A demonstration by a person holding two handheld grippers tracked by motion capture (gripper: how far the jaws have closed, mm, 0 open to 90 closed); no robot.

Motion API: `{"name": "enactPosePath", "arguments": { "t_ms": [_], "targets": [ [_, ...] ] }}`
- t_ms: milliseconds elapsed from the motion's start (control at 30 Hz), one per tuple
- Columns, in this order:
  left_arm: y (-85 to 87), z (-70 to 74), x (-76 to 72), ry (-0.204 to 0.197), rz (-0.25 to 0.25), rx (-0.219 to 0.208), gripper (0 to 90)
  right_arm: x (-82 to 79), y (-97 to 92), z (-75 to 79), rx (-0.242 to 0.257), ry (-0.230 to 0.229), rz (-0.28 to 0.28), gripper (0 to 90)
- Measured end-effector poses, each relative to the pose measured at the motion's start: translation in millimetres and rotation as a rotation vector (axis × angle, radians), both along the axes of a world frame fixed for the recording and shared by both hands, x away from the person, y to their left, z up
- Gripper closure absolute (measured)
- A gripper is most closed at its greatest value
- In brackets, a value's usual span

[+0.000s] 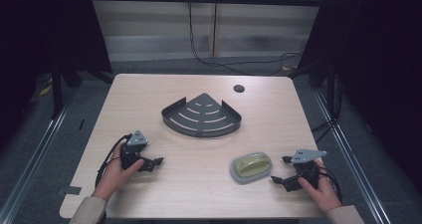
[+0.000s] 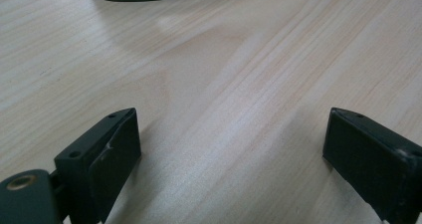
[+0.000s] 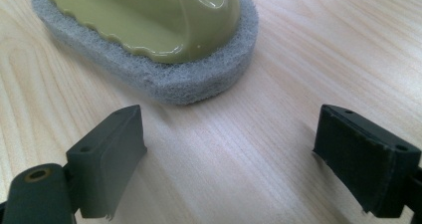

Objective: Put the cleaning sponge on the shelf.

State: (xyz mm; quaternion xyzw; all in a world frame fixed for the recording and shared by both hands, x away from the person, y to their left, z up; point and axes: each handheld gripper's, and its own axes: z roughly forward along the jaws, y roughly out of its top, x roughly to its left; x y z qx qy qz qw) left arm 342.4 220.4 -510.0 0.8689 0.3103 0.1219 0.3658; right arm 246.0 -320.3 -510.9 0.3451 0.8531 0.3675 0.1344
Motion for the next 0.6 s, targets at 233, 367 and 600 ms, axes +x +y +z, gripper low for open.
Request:
{"name": "enactPosePath", "arguments": {
  "t_ms": [233,367,600],
  "targets": [
    [0.0,0.1,0.1,-0.001,0.000,0.001,7.5,-0.8,0.7,-0.1,0.009,0.006,-0.012,12.0],
    [0.0,0.1,0.0,0.000,0.000,0.001,7.5,0.3,4.6,4.6,-0.034,0.040,-0.018,12.1],
    [0.0,0.1,0.1,-0.001,0.000,0.001,7.5,7.8,8.4,16.1,-0.097,0.154,0.004,15.9]
  ]
}}
